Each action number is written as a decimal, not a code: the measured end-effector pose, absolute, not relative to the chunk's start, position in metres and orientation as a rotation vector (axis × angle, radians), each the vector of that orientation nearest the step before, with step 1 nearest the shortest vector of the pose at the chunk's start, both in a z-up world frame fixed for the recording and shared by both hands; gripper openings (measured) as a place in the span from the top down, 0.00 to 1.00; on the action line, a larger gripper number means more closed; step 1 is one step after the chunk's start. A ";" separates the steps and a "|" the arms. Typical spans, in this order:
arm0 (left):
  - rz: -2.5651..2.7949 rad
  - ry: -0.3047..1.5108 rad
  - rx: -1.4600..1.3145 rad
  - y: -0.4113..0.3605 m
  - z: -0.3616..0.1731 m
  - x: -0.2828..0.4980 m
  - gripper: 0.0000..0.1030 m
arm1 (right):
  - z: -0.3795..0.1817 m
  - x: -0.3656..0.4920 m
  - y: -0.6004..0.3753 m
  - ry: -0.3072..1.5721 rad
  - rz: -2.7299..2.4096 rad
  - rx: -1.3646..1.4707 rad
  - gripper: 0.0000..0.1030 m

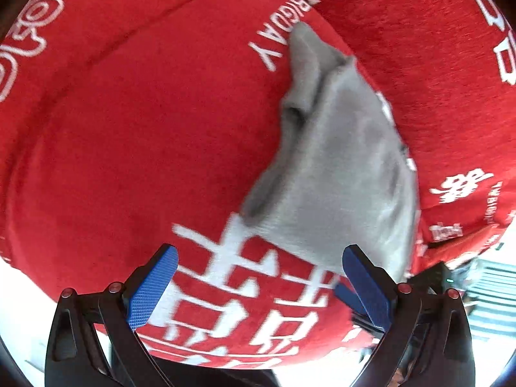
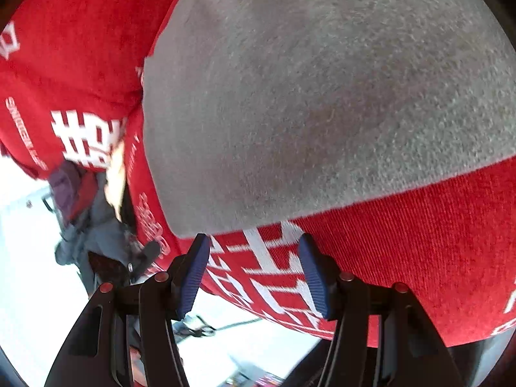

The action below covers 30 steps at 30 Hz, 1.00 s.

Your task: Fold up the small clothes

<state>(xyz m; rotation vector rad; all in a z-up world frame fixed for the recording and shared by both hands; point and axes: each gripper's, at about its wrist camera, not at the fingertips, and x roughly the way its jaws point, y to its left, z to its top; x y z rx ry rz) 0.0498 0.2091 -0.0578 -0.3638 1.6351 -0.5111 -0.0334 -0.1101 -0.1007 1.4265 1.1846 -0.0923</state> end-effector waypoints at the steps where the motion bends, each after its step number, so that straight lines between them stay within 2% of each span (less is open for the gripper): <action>1: -0.528 1.639 -0.389 0.207 -0.058 0.048 0.01 | -0.103 -0.034 -0.112 1.158 -0.093 1.456 0.41; 6: -0.603 1.660 -0.504 0.190 -0.062 0.036 0.01 | -0.110 -0.036 -0.117 1.058 -0.102 1.559 0.42; 7: -0.611 1.663 -0.516 0.186 -0.063 0.033 0.01 | -0.112 -0.036 -0.118 1.038 -0.108 1.584 0.50; 8: -0.621 1.669 -0.531 0.182 -0.065 0.030 0.01 | -0.114 -0.037 -0.119 1.024 -0.114 1.603 0.66; 9: -0.626 1.673 -0.540 0.178 -0.066 0.027 0.01 | -0.117 -0.038 -0.120 1.014 -0.123 1.618 0.76; 10: -0.627 1.678 -0.548 0.174 -0.068 0.024 0.01 | -0.120 -0.039 -0.122 0.995 -0.139 1.636 0.91; 15: -0.613 1.670 -0.616 0.160 -0.073 0.017 0.01 | -0.108 -0.031 -0.128 0.948 -0.083 1.606 0.91; 20: -0.564 1.585 -0.752 0.143 -0.073 0.027 0.01 | -0.084 -0.025 -0.137 0.944 -0.004 1.527 0.91; 25: -0.475 1.513 -0.686 0.129 -0.070 0.042 0.01 | -0.084 -0.022 -0.137 0.968 0.015 1.504 0.91; 26: -0.446 1.494 -0.651 0.128 -0.067 0.044 0.05 | -0.085 -0.021 -0.136 0.970 0.020 1.496 0.91; 28: -0.411 1.474 -0.592 0.129 -0.063 0.047 0.20 | -0.088 -0.019 -0.133 0.997 0.025 1.481 0.92; 29: -0.380 1.464 -0.542 0.128 -0.061 0.048 0.36 | -0.089 -0.020 -0.132 1.014 0.030 1.471 0.91; 30: -0.378 1.456 -0.522 0.130 -0.060 0.048 0.57 | -0.089 -0.019 -0.130 1.031 0.038 1.461 0.91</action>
